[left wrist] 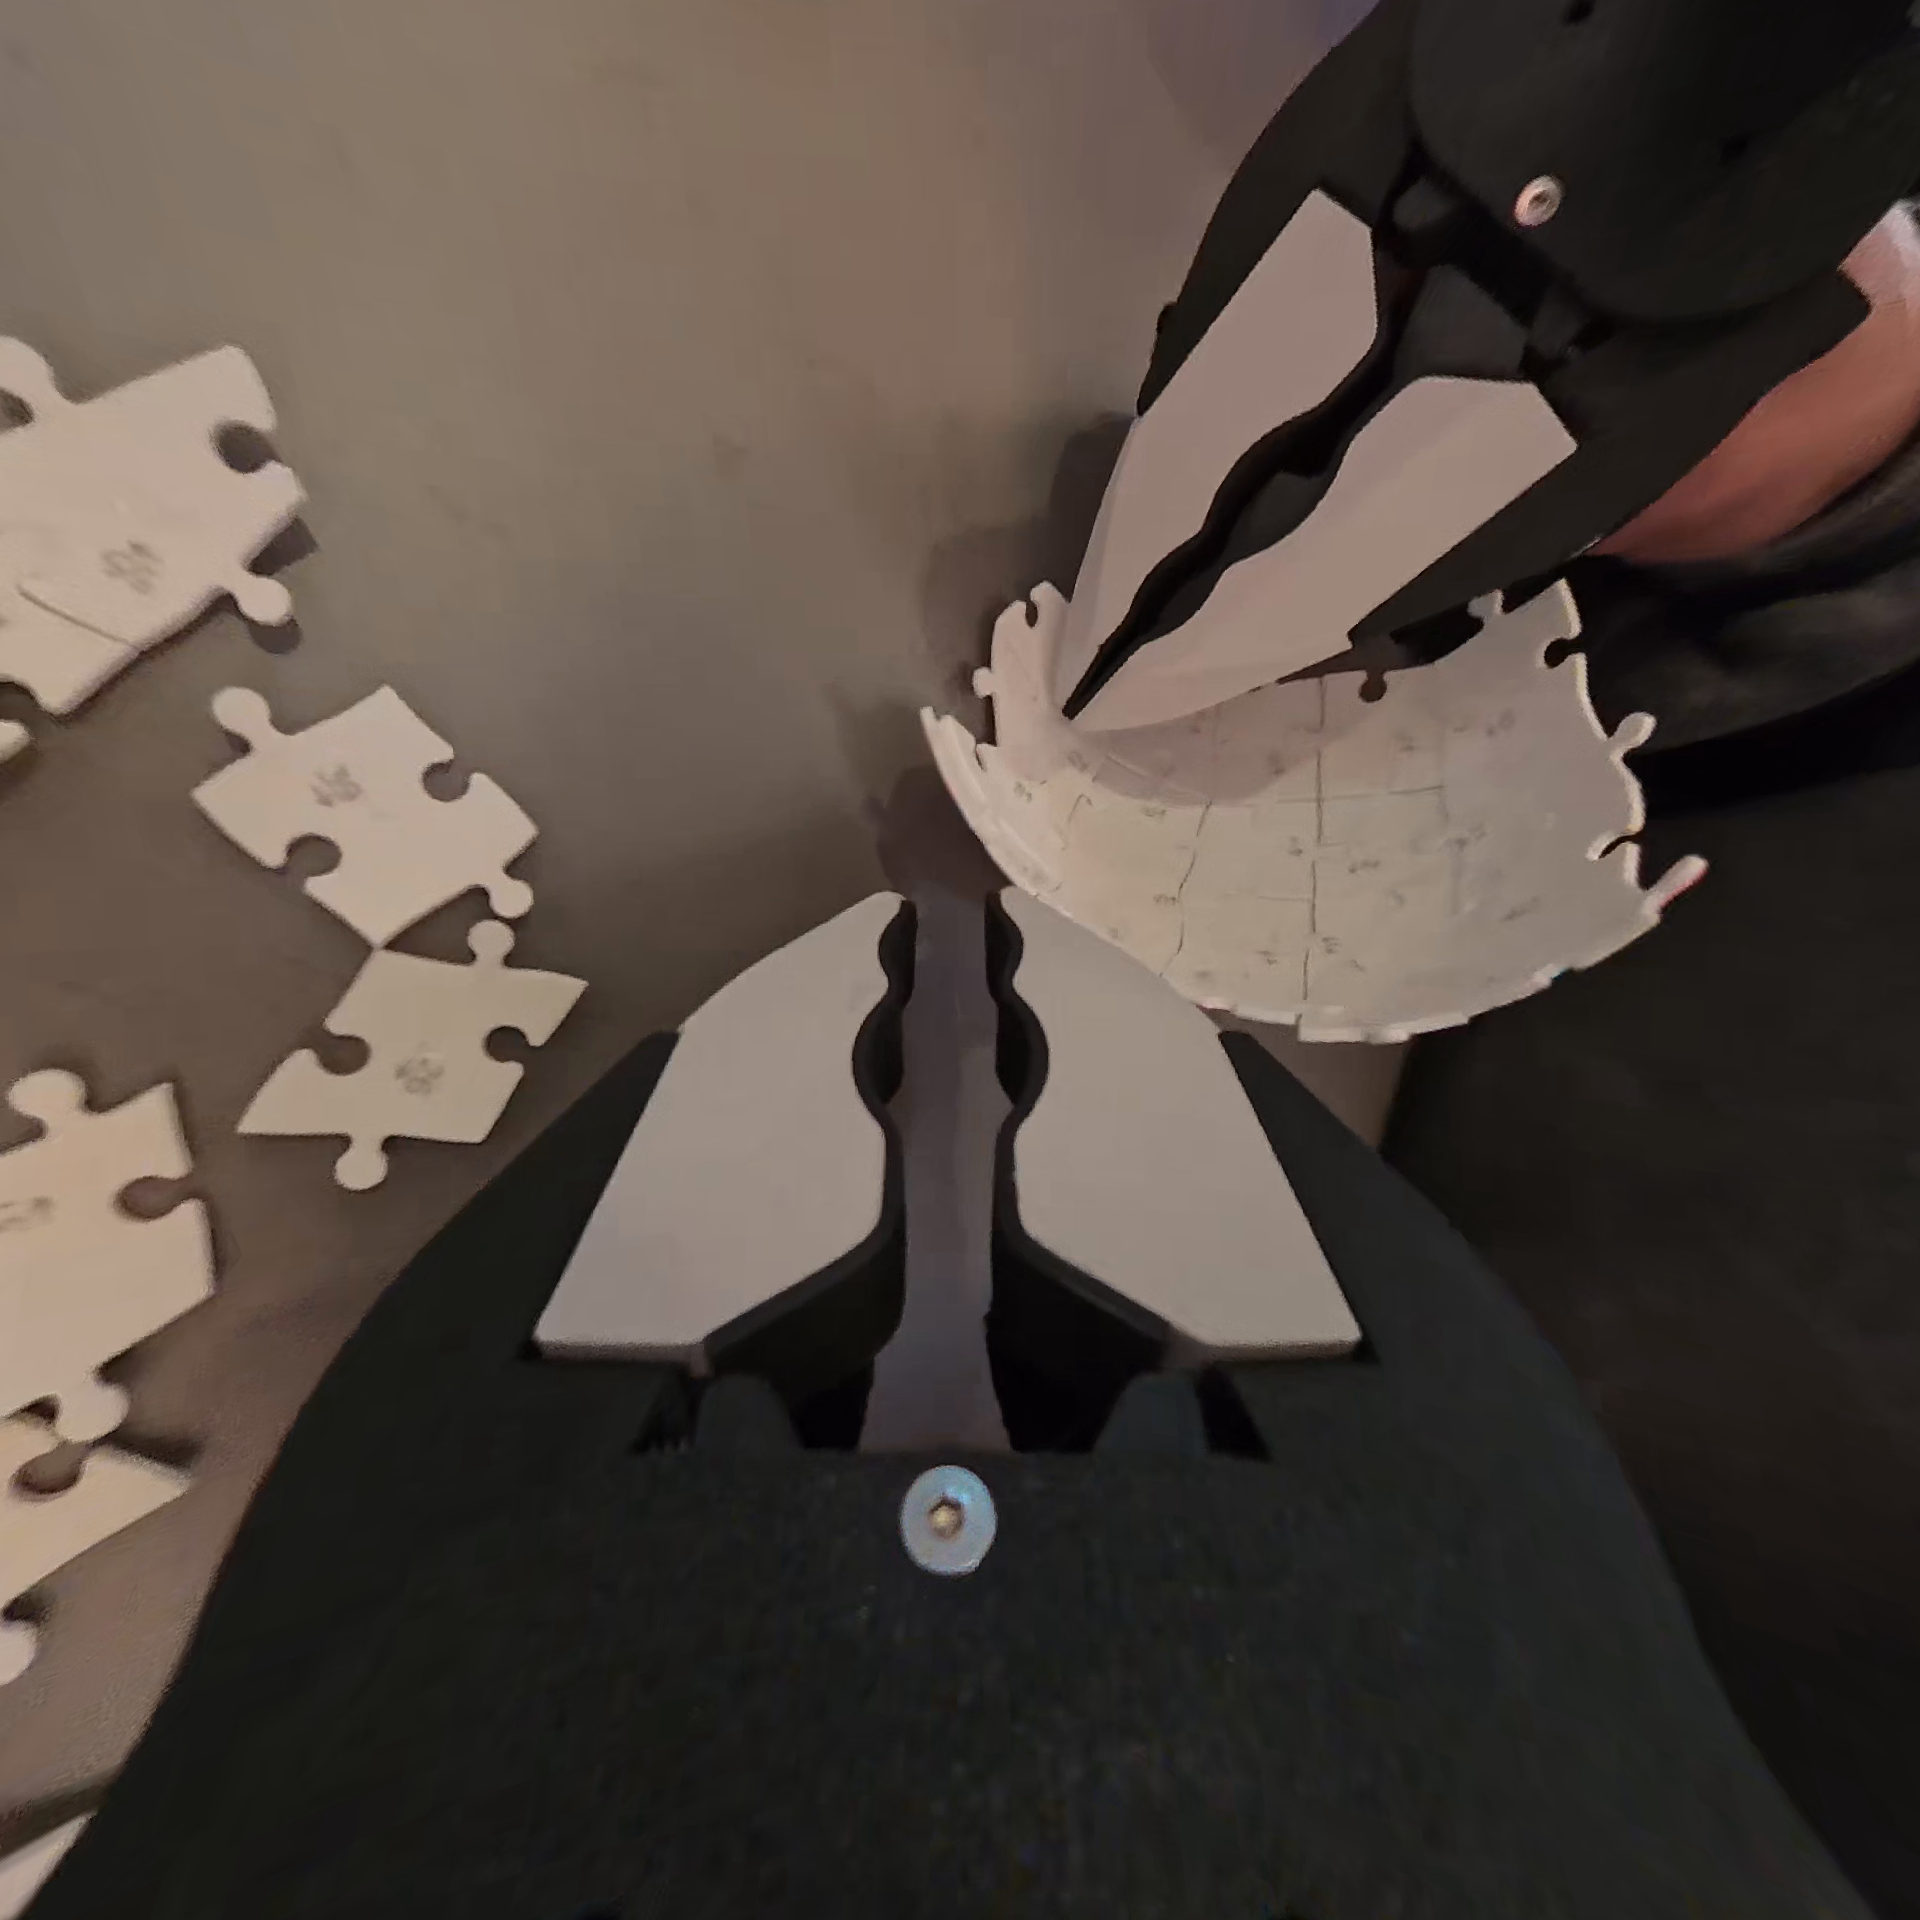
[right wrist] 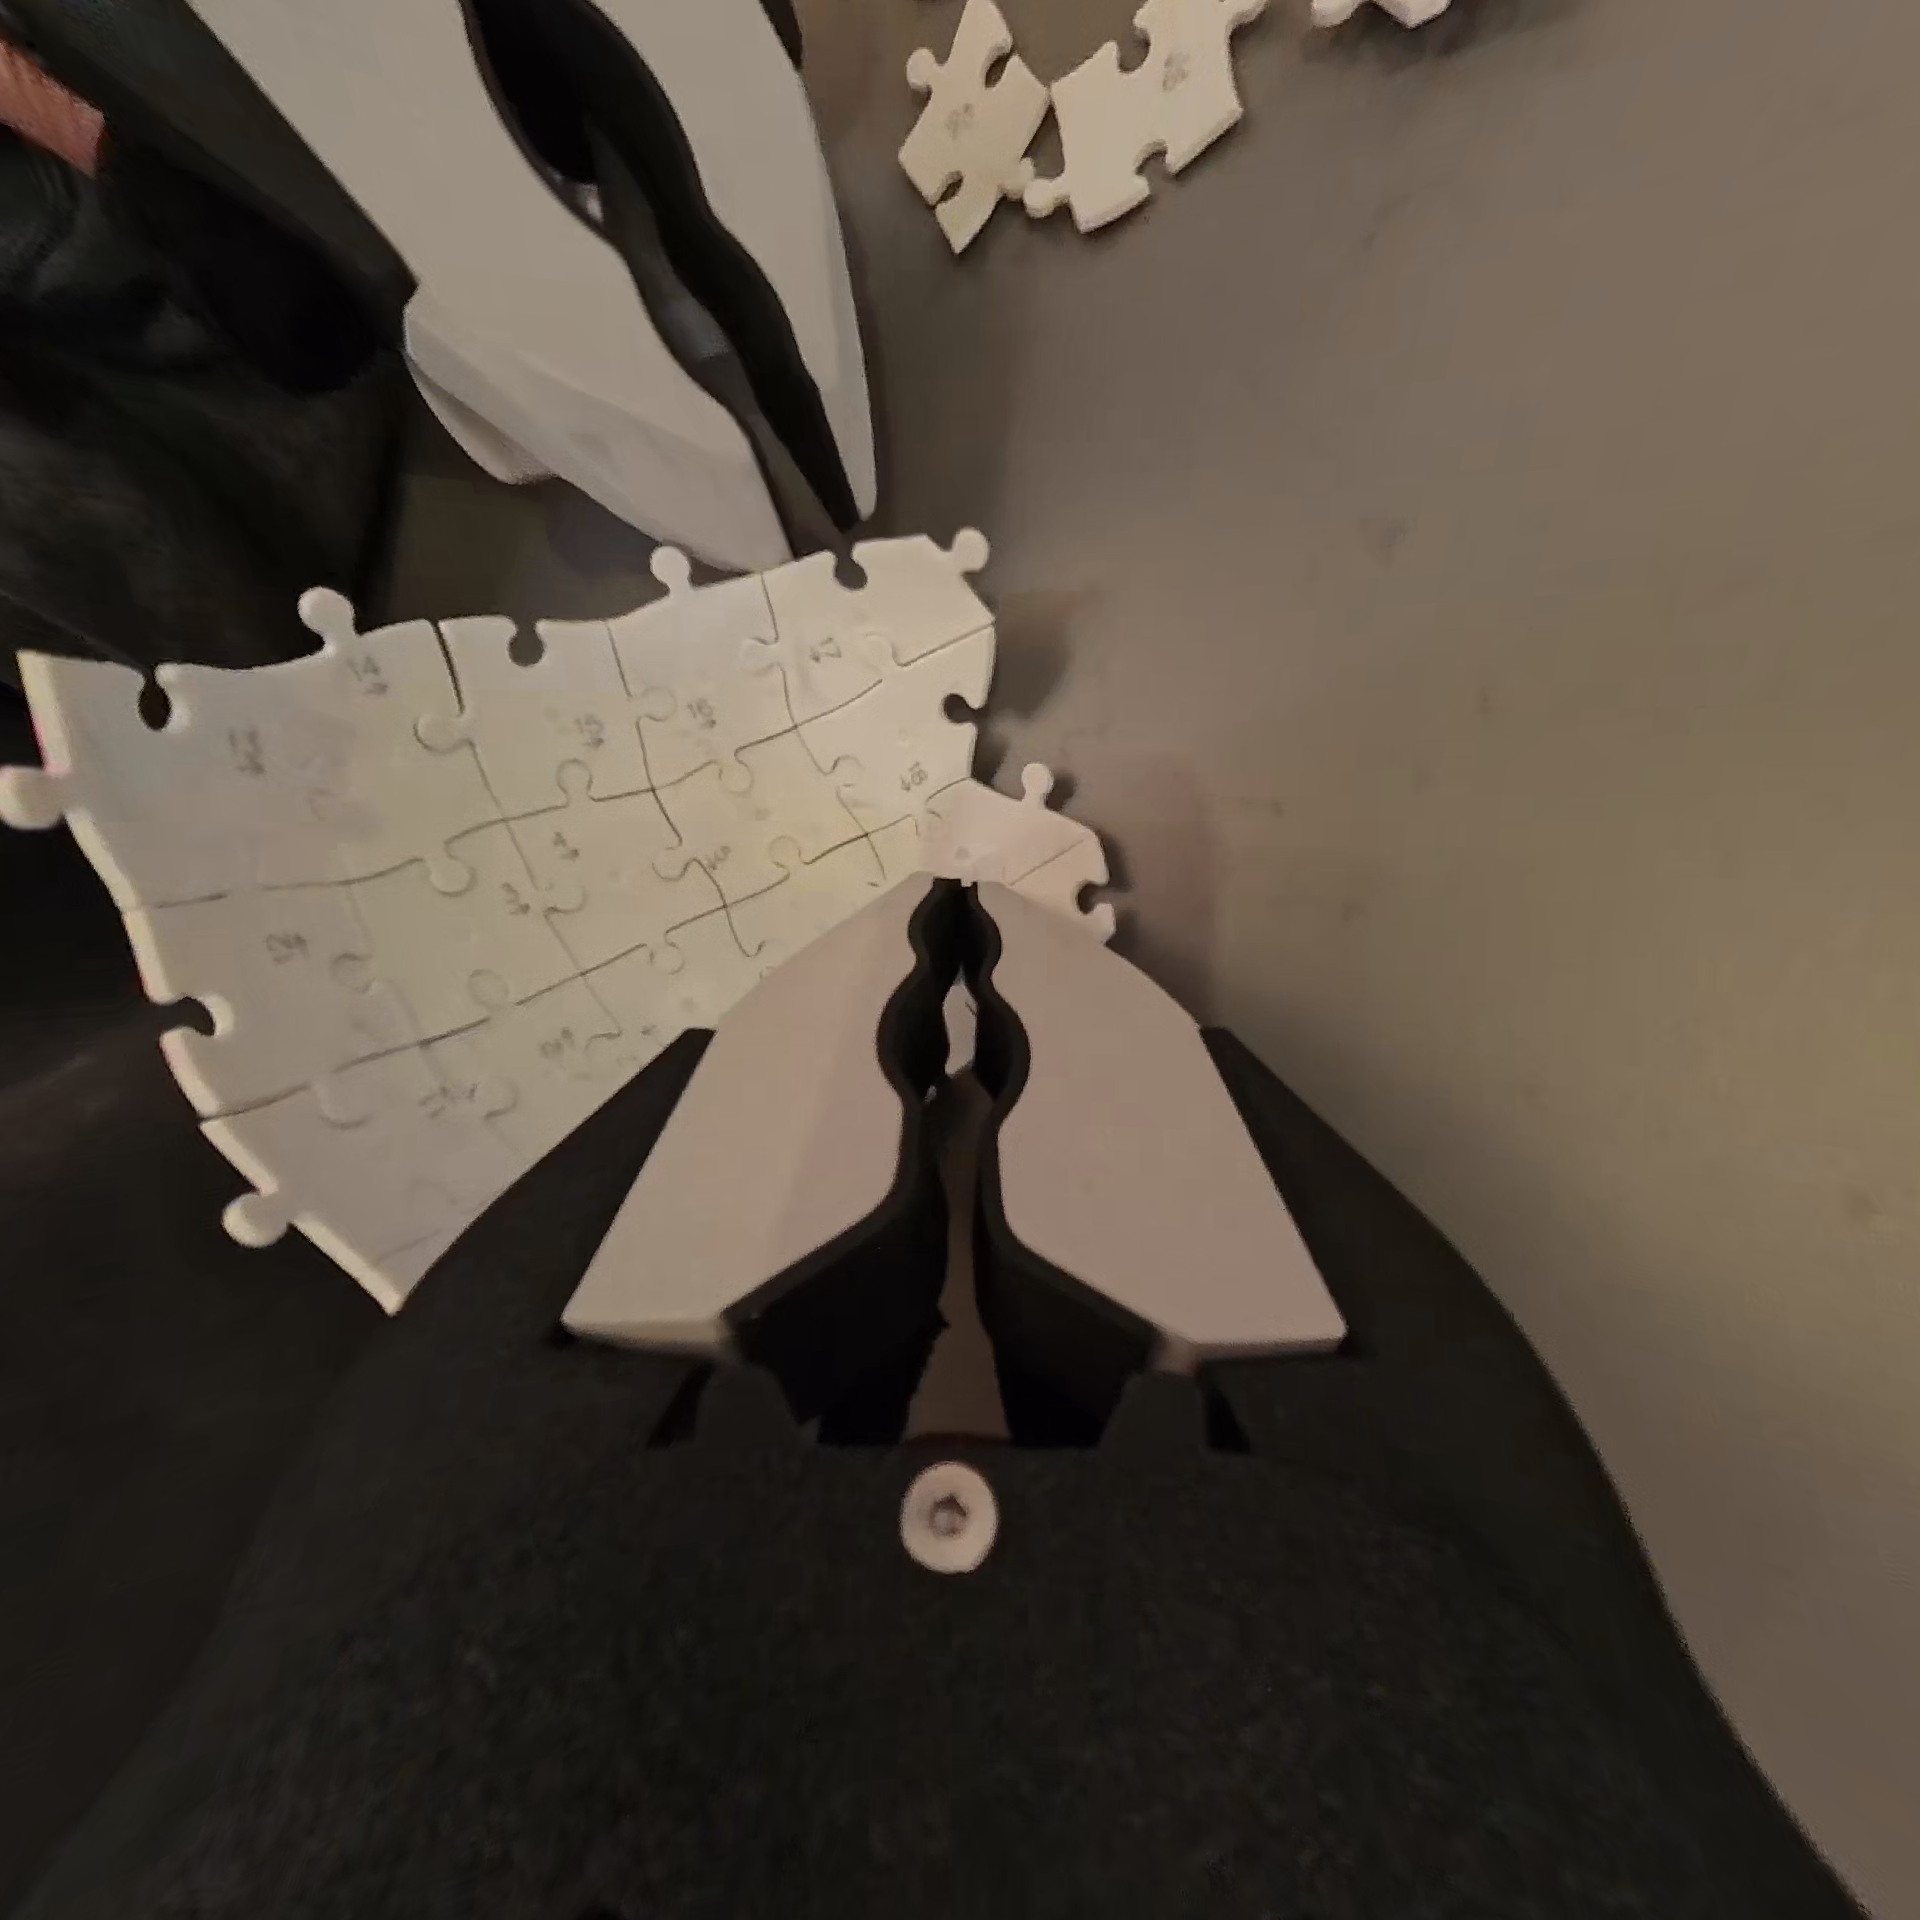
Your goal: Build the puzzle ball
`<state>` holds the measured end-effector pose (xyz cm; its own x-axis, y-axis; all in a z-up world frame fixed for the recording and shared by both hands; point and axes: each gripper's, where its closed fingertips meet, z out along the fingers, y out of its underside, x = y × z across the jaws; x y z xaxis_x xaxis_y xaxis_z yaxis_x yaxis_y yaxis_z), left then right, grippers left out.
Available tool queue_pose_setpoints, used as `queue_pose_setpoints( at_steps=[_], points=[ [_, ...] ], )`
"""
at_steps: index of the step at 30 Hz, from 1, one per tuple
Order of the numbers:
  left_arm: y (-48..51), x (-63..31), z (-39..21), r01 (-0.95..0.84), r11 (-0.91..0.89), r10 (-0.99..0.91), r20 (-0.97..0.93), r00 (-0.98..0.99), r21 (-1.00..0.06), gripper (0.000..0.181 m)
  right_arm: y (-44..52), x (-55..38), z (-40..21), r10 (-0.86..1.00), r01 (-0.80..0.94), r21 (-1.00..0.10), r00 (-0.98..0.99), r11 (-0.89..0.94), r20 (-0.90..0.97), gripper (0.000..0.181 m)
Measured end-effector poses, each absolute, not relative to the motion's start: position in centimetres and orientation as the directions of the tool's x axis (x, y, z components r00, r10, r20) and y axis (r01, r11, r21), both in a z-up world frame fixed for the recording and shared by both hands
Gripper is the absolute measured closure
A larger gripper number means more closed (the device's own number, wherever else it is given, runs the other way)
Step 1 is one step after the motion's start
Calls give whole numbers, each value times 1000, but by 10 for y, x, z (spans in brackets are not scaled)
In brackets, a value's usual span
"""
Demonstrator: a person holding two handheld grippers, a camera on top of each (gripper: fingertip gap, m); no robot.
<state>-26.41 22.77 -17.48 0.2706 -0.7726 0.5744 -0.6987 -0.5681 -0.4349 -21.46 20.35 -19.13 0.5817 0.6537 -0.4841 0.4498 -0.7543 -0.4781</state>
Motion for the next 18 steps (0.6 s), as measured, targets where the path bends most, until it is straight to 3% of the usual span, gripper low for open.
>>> queue_pose_setpoints(
  at_steps=[8,18],
  points=[
    [238,-271,-161,-614,-641,-719,640,271,-460,161,205,-218,-191,787,568,-545,427,-617,-446,181],
    [213,-264,-180,-634,-648,-699,659,277,-422,158,209,-223,-186,814,621,-544,309,-564,-491,181]
  ],
)
